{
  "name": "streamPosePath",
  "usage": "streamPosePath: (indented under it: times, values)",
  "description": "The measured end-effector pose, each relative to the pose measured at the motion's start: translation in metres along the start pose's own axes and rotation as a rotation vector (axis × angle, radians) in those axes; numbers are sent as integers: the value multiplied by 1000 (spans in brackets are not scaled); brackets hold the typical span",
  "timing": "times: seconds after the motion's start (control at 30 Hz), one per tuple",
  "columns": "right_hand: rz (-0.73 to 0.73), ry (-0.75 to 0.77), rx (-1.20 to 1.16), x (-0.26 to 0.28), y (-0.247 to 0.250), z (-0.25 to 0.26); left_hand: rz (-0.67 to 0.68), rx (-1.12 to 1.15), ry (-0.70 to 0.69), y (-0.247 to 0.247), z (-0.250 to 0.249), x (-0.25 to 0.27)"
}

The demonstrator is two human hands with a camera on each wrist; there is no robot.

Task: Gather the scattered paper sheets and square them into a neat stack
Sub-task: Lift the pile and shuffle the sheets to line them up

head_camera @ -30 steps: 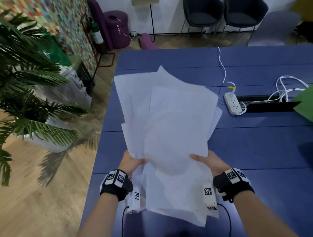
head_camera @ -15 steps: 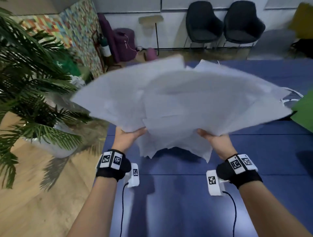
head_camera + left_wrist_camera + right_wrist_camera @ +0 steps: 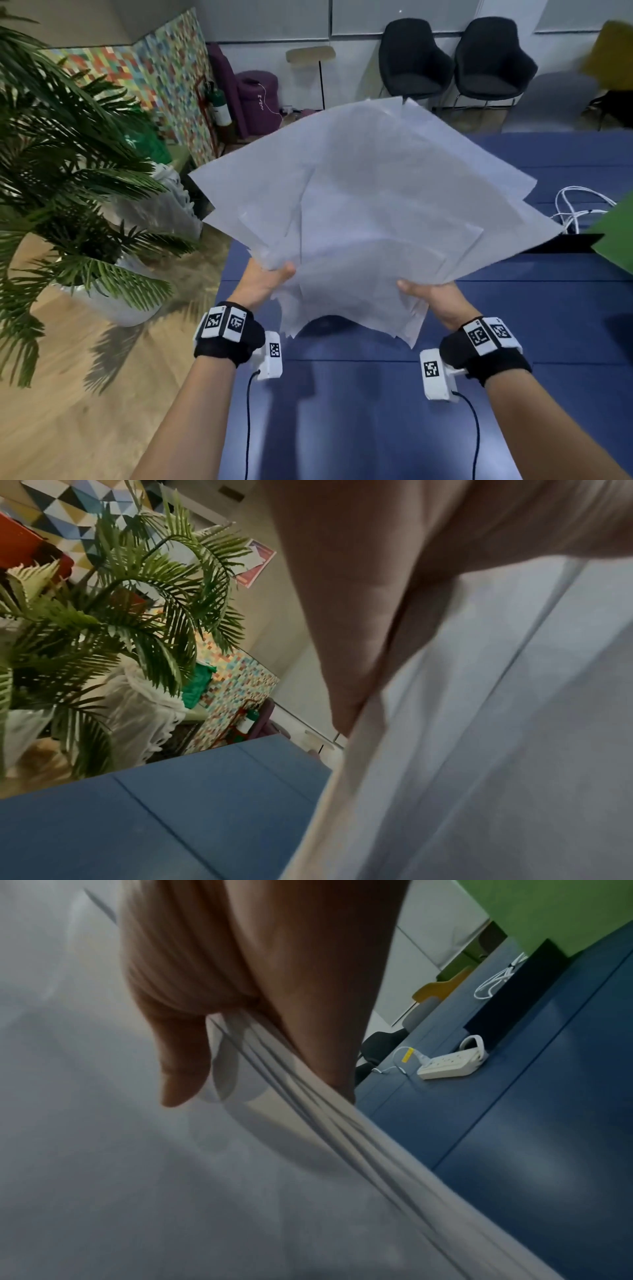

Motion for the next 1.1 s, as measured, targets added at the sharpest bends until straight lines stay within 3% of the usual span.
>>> streamPosePath:
  times: [0.13, 0.2, 0.27, 0.37, 0.5, 0.67, 0.87, 0.97, 1.1]
  values:
    - [-17, -17, 46, 2, -6, -10, 207, -72, 51, -18, 11, 13]
    - [-121, 18, 43, -1, -4, -5, 159, -121, 4, -22, 11, 11]
    - [-228, 34, 46, -4, 3, 0, -7, -143, -50, -16, 9, 6]
    - [-267, 25, 79, -2, 11, 9, -150, -115, -105, -3, 5, 1]
    - [-173, 119, 41, 10, 18, 20, -108, -23, -108, 5, -2, -2]
    - [-62, 127, 80, 8, 12, 12, -64, 19, 30, -1, 19, -3]
    - [-201, 194, -13, 1, 2, 19, -81, 68, 5, -13, 12, -6]
    - [-226, 229, -28, 1, 4, 29, 23, 34, -19, -13, 5, -8]
    - [-129, 174, 16, -1, 6, 20, 251, 54, 67, -18, 13, 2]
Point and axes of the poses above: each hand's wrist, its own x-axis away from the middle knuckle, its own y-axis out of the back of the hand, z = x × y, the point moved 5 cm from there along -x, towards the middle knuckle, and after that the axes turned 9 degrees about -y, right-handed, at the moved point
